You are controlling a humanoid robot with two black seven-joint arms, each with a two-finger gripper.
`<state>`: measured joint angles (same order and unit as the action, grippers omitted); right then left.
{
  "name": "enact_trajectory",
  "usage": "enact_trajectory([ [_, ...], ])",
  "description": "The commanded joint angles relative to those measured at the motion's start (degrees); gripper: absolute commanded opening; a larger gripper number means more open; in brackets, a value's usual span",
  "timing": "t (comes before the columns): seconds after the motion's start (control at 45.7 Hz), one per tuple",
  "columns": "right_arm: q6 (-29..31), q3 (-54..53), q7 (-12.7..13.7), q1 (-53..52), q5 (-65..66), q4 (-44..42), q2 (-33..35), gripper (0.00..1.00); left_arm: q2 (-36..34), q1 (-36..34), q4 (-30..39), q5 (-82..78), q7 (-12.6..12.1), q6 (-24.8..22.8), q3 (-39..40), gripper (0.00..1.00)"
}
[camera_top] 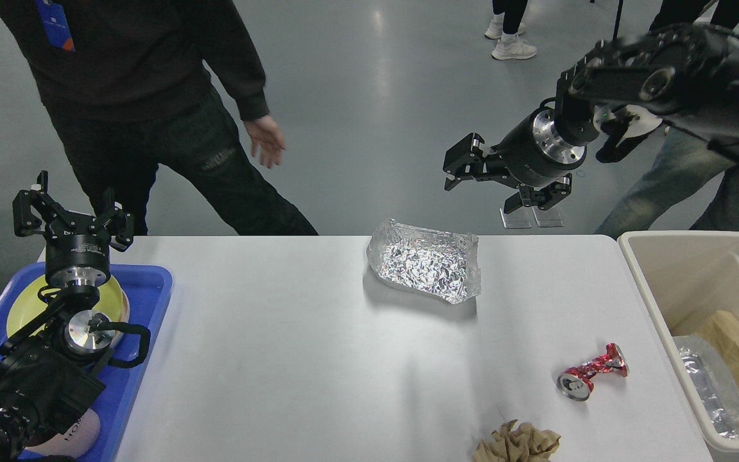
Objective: Tidy desktop
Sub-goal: 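Move the right gripper to the remaining foil packet, then grasp the foil packet with the right gripper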
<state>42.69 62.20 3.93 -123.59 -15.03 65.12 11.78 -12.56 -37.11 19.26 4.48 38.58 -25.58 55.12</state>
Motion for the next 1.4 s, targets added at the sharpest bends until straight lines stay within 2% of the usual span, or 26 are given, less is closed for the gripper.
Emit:
enact_trajectory([
  [0.0,1.16,-0.06,0.02,-7.45,0.0,4.22,2.19,1.0,-0.01,0.02,0.08,0.0,0.0,0.0,-0.01,0.96],
  [0.109,0.37,0.03,0.02,-6.5,0.17,3.79,1.75,1.0,-0.01,0.02,-0.01,0.0,0.0,0.0,-0.01,0.96],
  [0.219,-0.5,-0.58,0.02,-0.35,0.0,2.91,1.57,1.0,-0.01,0.02,-0.01,0.0,0.0,0.0,0.08,0.96],
  [0.372,-1.64,-3.05,0.11,11.16,0.0,-4.82,-1.58,1.0,-0.01,-0.07,0.08,0.0,0.0,0.0,-0.01,0.96],
  [0.591,-14.91,-2.44,0.28,26.81,0.44,-15.46,-5.45,1.0,-0.01,0.02,0.08,0.0,0.0,0.0,-0.01,0.96],
  [0.701,-19.13,-1.99,0.28,32.52,0.79,-18.71,-6.69,1.0,-0.01,0.02,-0.01,0.0,0.0,0.0,-0.01,0.96],
  [1.117,-22.74,-3.66,0.28,44.57,0.61,-21.0,-7.3,1.0,-0.01,-0.07,0.08,0.0,0.0,0.0,-0.01,0.96],
  [1.38,-26.08,-11.92,0.28,51.34,0.08,-21.0,-7.04,1.0,-0.01,0.02,0.08,0.0,0.0,0.0,0.08,0.96],
])
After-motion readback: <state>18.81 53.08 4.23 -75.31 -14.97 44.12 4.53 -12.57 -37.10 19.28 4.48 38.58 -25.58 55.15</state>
